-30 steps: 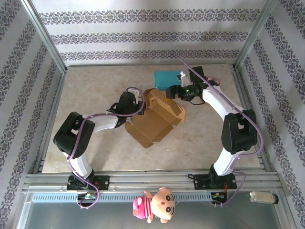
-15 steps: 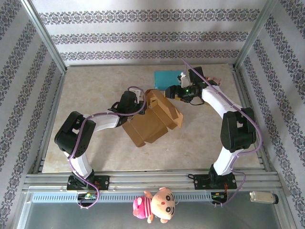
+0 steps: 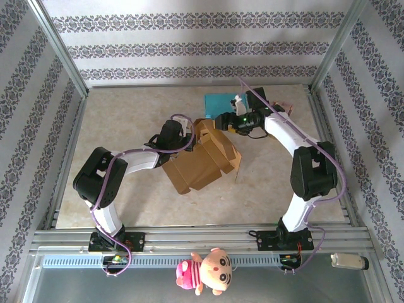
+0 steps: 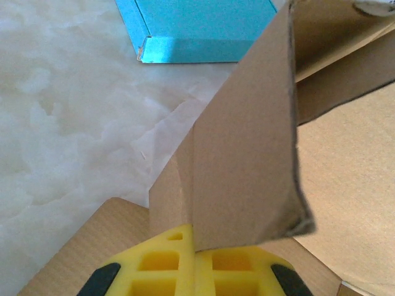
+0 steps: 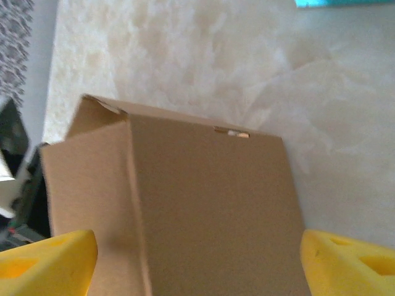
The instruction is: Fold the paper box
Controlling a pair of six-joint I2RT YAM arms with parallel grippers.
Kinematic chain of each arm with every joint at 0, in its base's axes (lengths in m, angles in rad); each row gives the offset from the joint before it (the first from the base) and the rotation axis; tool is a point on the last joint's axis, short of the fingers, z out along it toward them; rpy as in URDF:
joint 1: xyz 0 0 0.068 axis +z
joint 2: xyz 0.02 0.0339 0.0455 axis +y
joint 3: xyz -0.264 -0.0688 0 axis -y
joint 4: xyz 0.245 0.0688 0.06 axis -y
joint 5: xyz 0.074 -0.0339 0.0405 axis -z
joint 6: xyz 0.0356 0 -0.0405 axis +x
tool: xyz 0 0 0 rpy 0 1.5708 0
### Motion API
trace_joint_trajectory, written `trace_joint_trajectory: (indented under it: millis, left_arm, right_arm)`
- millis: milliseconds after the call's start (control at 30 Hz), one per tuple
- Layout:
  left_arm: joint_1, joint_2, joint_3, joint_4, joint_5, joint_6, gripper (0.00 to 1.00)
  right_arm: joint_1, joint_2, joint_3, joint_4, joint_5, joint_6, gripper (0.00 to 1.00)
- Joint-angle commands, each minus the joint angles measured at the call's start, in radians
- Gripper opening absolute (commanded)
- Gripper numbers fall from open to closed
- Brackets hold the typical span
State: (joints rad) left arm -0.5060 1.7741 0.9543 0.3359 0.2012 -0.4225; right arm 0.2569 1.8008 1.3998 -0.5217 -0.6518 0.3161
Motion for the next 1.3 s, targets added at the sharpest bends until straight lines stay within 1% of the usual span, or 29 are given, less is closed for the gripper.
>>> trace_joint_trajectory:
  millis: [0,133,233,367,467,500,533,600,667,700,800,933,967,1100,1133,1200,1267]
  left_arm:
    - [-0.022,0.015,0.022,-0.022,0.017,0.000,0.00]
    - [-0.042,0.024,0.016,0.029,0.062,-0.044,0.00]
    - [-0.074,0.034,0.014,0.088,0.094,-0.084,0.02]
    - [-0.109,0.072,0.016,0.184,0.146,-0.135,0.10]
    - [-0.118,0.097,0.021,0.199,0.159,-0.138,0.14]
    - [-0.119,0.095,0.016,0.198,0.151,-0.133,0.17]
    - [-0.118,0.082,0.004,0.199,0.131,-0.124,0.23]
    - [-0.118,0.044,-0.022,0.206,0.101,-0.084,0.35]
    - [-0.118,-0.006,-0.039,0.193,0.085,-0.028,0.42]
    - [-0.119,-0.031,-0.043,0.175,0.074,0.001,0.44]
    - [-0.113,-0.109,-0.070,0.124,0.047,0.063,0.45]
    - [-0.090,-0.222,-0.123,0.066,0.054,0.143,0.48]
    - [-0.083,-0.257,-0.136,0.043,0.041,0.168,0.49]
    - [-0.021,-0.360,-0.151,-0.041,-0.018,0.286,0.49]
    - [0.003,-0.362,-0.139,-0.064,-0.023,0.320,0.49]
    - [0.067,-0.324,-0.103,-0.100,0.001,0.433,0.50]
    - [0.125,-0.247,-0.046,-0.156,0.074,0.561,0.51]
  right_arm:
    - [0.017,0.028,0.004,-0.044,0.054,-0.040,0.83]
    - [0.017,0.037,-0.007,-0.033,0.081,-0.042,0.73]
    - [0.020,0.043,-0.006,-0.029,0.075,-0.040,0.70]
    - [0.021,0.045,-0.004,-0.020,0.065,-0.037,0.66]
    - [0.021,0.042,-0.007,-0.012,0.066,-0.040,0.64]
    - [0.022,0.041,-0.008,-0.012,0.067,-0.041,0.64]
    - [0.022,0.039,-0.010,-0.011,0.067,-0.045,0.64]
    - [0.024,0.033,-0.017,-0.003,0.075,-0.053,0.63]
    - [0.026,0.032,-0.020,-0.004,0.085,-0.063,0.63]
    - [0.026,0.028,-0.021,-0.004,0.090,-0.067,0.62]
    - [0.028,0.028,-0.019,-0.008,0.103,-0.076,0.62]
    - [0.027,0.026,-0.013,-0.011,0.104,-0.078,0.62]
    - [0.028,0.026,-0.012,-0.012,0.106,-0.081,0.62]
    - [0.029,0.023,-0.009,-0.015,0.106,-0.084,0.62]
    - [0.030,0.023,-0.009,-0.015,0.104,-0.084,0.62]
    - [0.030,0.026,-0.006,-0.017,0.100,-0.084,0.62]
    - [0.030,0.027,-0.005,-0.021,0.098,-0.084,0.62]
